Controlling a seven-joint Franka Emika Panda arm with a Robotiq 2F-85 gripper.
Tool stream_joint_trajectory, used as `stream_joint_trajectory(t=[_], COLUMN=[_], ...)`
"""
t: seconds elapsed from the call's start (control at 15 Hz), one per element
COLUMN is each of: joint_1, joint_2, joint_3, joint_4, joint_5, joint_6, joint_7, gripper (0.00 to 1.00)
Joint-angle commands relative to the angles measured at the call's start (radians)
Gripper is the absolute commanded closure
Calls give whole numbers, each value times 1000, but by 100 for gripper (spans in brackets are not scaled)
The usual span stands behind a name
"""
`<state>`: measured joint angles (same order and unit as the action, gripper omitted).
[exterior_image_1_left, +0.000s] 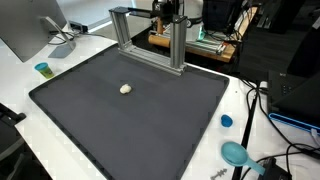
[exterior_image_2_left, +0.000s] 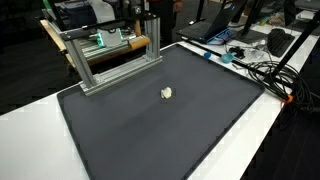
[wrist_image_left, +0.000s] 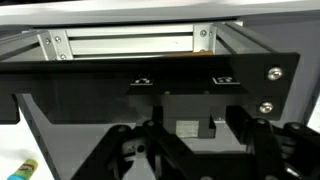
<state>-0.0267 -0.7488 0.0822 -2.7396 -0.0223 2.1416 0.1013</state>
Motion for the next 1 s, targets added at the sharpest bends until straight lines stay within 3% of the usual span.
stream_joint_trajectory(t=[0.0, 0.2, 0.27, 0.4, 0.67, 0.93], joint_1=[59, 64, 62, 57, 61, 56], joint_2=[5, 8, 10, 11, 16, 5], joint_3=[-40, -57, -60, -68, -76, -64], joint_4=[4, 5, 6, 11, 12, -3], joint_5=[30, 30, 29, 24, 25, 10], joint_6=[-25, -24, -23, -22, -18, 9], joint_7=[-80, -114, -120, -133, -151, -151], gripper=[32, 41, 60, 71, 79, 79])
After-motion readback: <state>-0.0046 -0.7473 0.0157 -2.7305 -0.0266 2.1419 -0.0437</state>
